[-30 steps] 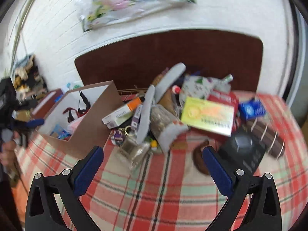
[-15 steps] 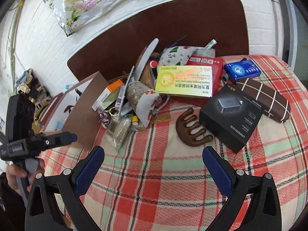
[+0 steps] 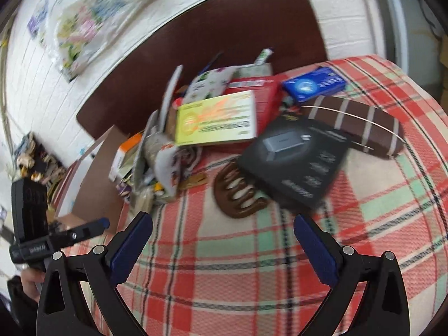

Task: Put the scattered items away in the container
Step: 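Move the left tool back toward the black charger box, then grasp the black charger box with the left gripper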

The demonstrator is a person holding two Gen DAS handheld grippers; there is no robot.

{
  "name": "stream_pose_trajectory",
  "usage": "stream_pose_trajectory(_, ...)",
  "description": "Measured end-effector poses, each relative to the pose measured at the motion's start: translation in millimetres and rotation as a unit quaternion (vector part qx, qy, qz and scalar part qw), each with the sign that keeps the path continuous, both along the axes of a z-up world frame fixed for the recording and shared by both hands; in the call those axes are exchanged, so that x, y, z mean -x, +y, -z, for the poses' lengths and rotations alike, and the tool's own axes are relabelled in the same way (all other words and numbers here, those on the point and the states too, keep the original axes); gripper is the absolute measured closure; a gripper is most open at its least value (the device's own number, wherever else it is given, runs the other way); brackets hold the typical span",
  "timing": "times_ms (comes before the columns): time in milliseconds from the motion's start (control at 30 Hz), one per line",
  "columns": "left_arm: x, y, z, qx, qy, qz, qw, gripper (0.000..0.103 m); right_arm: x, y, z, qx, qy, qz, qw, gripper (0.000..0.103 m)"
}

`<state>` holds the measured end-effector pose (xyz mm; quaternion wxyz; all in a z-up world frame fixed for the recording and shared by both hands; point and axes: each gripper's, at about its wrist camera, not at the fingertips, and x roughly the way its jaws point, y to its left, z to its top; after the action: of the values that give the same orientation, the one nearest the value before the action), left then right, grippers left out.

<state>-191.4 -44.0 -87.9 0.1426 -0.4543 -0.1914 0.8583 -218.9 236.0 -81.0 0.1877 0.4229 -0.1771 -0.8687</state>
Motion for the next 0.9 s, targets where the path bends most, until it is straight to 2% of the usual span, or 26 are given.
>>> stream_pose_trajectory(100,10,19,3,-0.004,0.0,0.023,0.9997,0.029,0,27,5,0.011,-0.011,0.024,1.0,0.001)
stream_pose_trajectory(333,60,95,14,0.001,0.004,0.118,0.993,0.029,14,67,27,0.086,-0.052,0.041,0.994,0.001)
stream_pose_trajectory(567,110,159,31,0.03,-0.01,0.189,0.9815,0.029,66,85,43,0.149,-0.103,0.045,0.982,0.001)
stream_pose_trajectory(767,145,175,44,0.04,-0.03,0.196,0.9794,0.028,107,81,72,0.211,-0.162,0.031,0.963,0.001)
stream_pose_trajectory(833,151,178,46,0.045,-0.03,0.193,0.9797,0.027,114,78,79,0.21,-0.174,0.032,0.962,0.0)
stream_pose_trajectory(900,156,181,48,0.048,-0.036,0.195,0.979,0.021,117,77,78,0.208,-0.166,0.033,0.963,0.0)
